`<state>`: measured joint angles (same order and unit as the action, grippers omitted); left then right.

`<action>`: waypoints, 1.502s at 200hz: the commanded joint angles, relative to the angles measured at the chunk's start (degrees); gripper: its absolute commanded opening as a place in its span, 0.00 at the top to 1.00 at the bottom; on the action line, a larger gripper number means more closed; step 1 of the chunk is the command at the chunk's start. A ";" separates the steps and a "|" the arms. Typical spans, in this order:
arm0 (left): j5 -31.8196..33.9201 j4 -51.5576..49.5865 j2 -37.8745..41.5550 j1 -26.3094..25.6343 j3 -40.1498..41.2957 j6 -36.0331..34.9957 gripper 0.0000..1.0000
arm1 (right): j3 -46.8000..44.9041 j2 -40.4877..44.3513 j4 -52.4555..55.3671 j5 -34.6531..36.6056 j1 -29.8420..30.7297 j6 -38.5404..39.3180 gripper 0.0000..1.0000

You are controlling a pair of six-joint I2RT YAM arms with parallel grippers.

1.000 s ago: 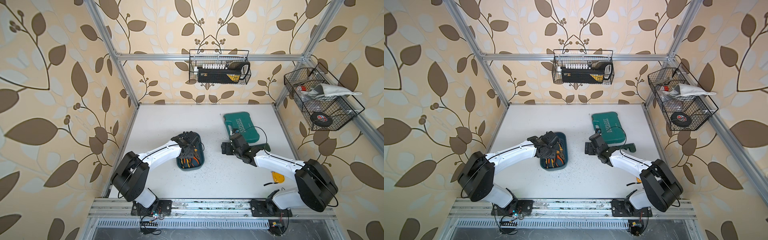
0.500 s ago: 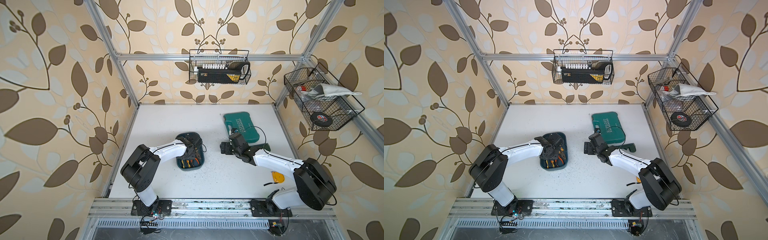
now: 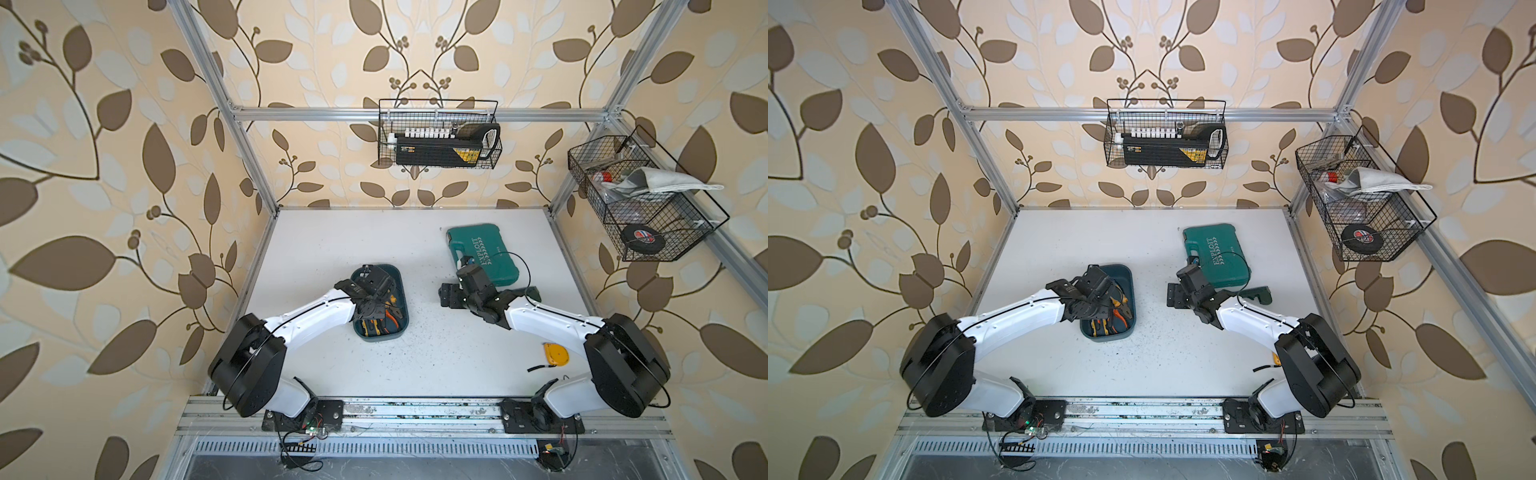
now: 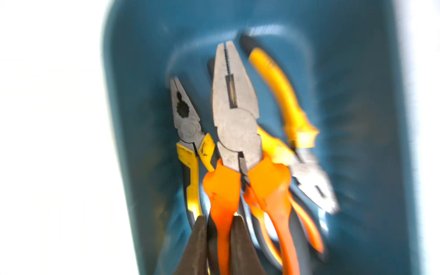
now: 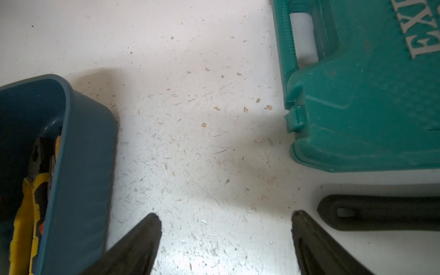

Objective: Take the pliers out of the storage box
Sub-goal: Pick up the pliers from the storage box, then place the pliers at the center of the board.

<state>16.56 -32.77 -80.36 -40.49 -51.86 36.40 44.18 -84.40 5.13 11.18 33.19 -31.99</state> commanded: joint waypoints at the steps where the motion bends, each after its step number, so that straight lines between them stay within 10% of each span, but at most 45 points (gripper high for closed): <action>1: 0.47 3.06 5.34 0.15 0.42 2.10 1.00 | 1.33 -0.45 1.02 -0.89 -0.30 -0.69 0.12; 115: -16.96 15.36 8.64 0.04 3.35 5.93 1.00 | -3.43 6.14 -14.65 -34.00 -1.95 -22.90 0.25; 234: -17.50 17.36 3.79 -5.38 -0.67 6.44 1.00 | 4.65 -4.76 -15.80 -33.23 5.21 -24.32 0.28; 300: -18.39 18.34 2.46 -6.88 -1.44 7.01 1.00 | 6.36 -9.51 -17.39 -32.19 6.01 -26.80 0.47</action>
<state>-0.86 -18.22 -78.56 -46.63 -50.37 42.61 49.30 -93.03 -11.05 -21.65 38.89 -57.63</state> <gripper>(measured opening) 0.161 0.550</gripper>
